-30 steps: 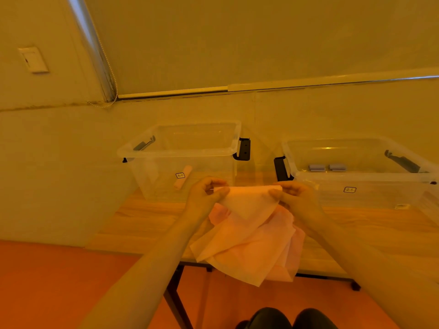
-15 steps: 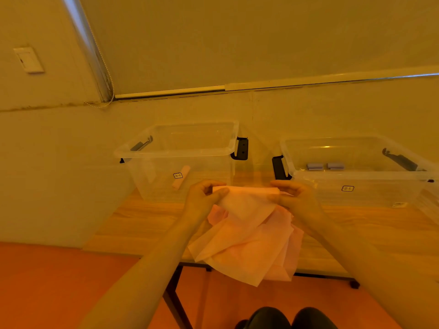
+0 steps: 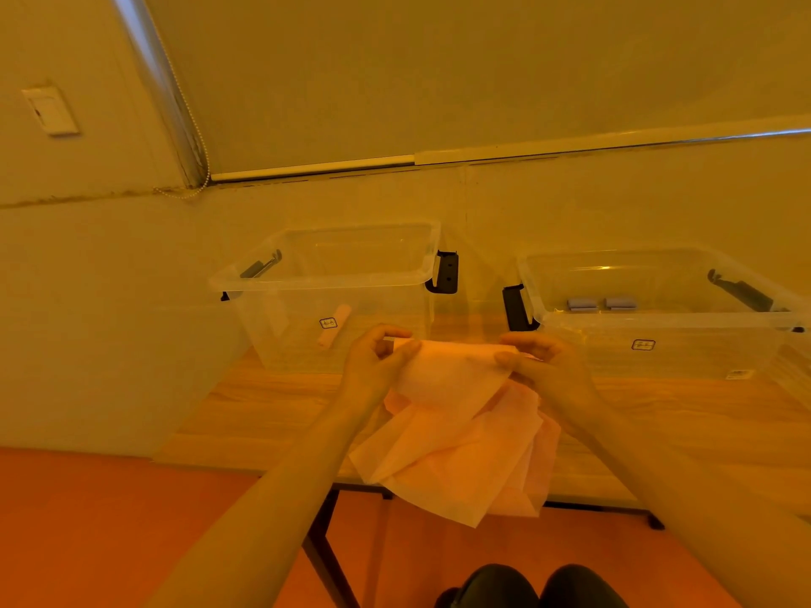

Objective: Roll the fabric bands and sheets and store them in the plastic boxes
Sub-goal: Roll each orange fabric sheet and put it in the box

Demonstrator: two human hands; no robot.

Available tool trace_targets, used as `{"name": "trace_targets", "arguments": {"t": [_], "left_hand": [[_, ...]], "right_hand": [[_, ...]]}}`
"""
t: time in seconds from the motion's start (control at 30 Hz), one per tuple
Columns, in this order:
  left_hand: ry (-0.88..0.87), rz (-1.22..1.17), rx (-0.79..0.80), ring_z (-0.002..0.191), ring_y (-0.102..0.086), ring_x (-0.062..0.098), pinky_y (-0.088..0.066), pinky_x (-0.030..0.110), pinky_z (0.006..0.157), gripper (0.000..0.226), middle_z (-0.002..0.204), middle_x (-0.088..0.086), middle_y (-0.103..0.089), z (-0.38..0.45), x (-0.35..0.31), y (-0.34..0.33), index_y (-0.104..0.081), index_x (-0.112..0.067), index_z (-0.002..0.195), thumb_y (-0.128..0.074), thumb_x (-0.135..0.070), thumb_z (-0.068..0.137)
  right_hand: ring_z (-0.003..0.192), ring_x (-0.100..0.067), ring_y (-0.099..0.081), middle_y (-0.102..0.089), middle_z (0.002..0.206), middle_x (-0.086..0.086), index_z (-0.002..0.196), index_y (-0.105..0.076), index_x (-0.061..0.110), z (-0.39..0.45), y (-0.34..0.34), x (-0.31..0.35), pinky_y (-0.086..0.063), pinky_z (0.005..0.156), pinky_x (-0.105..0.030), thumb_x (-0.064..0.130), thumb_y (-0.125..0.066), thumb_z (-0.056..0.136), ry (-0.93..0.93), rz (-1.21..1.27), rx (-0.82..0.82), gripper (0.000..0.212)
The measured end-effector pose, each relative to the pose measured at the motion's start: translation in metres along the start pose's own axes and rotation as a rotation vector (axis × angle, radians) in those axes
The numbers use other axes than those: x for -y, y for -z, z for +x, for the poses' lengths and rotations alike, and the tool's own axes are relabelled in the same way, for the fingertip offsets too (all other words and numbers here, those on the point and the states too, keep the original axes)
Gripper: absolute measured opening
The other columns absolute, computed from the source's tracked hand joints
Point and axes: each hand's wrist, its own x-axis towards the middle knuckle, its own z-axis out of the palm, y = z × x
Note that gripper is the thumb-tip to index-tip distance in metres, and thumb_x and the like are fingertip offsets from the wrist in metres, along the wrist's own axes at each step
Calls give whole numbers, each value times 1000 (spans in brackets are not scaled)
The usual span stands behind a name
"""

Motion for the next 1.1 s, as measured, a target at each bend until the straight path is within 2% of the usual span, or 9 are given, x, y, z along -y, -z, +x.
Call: {"name": "trace_targets", "arguments": {"t": [0.13, 0.2, 0.33, 0.5, 0.67, 0.77, 0.9, 1.03, 1.1], "left_hand": [[-14, 9, -21, 89, -57, 10, -44, 21, 63, 16, 98, -6, -63, -1, 1, -2, -63, -15, 102, -63, -24, 89], [1, -2, 14, 90, -58, 9, -45, 19, 63, 18, 100, -6, -63, -2, 0, -1, -62, -17, 102, -67, -21, 86], [1, 6, 70, 96, -58, 11, -46, 17, 62, 23, 105, -4, -63, -3, 0, -3, -58, -21, 102, -70, -16, 83], [-19, 63, 44, 92, -59, 13, -47, 19, 65, 15, 99, -2, -62, -3, 1, -4, -58, -20, 95, -69, -21, 85], [-14, -37, 65, 89, -58, 5, -48, 11, 53, 21, 104, -6, -61, -4, -1, -2, -60, -16, 107, -65, -14, 87], [-30, -6, 67, 90, -56, 4, -48, 12, 54, 20, 105, -6, -60, -5, 0, -2, -59, -16, 108, -63, -17, 89], [-40, -13, 52, 94, -56, 7, -47, 16, 61, 19, 109, -2, -60, -6, 3, -3, -59, -15, 109, -61, -19, 90], [-57, -68, 42, 101, -56, 8, -51, 19, 68, 27, 115, -7, -58, -5, 3, 0, -62, -21, 115, -63, -17, 89], [-49, -76, 78, 100, -56, 5, -52, 19, 70, 35, 112, -11, -58, -6, 1, 1, -61, -21, 119, -66, -11, 86]], "right_hand": [[100, -18, -62, -64, 111, 1, 101, -68, 25, -1, 2, 1, -56, 77, -31, 7, -72, 80, -6, -9, 42, 27], [98, -19, -65, -66, 109, -2, 103, -68, 19, -1, 2, 1, -57, 74, -30, 6, -71, 81, -15, 3, 42, 26], [95, -21, -67, -68, 106, -5, 107, -66, 14, 0, 2, -2, -58, 71, -28, 11, -69, 83, -18, 21, 22, 24], [95, -22, -66, -68, 105, -3, 106, -67, 20, 1, 1, -4, -58, 81, -41, 21, -68, 85, -11, -23, 9, 20], [95, -21, -66, -67, 107, -4, 103, -64, 22, 1, 0, -1, -58, 73, -32, 19, -70, 84, -25, 47, -17, 21], [99, -21, -64, -65, 112, -5, 103, -66, 22, 0, 2, -1, -57, 73, -30, 15, -70, 83, -34, 57, 6, 22], [110, -24, -58, -60, 121, -1, 102, -69, 29, 0, 4, -3, -54, 89, -45, 12, -74, 78, -51, 18, 38, 30], [99, -21, -64, -65, 110, -3, 102, -69, 19, -2, 4, 1, -57, 70, -25, 8, -70, 81, -30, 39, 57, 23], [97, -22, -66, -66, 109, -6, 100, -68, 18, 0, 4, 1, -56, 68, -24, 8, -69, 83, -29, 63, 33, 20]]}}
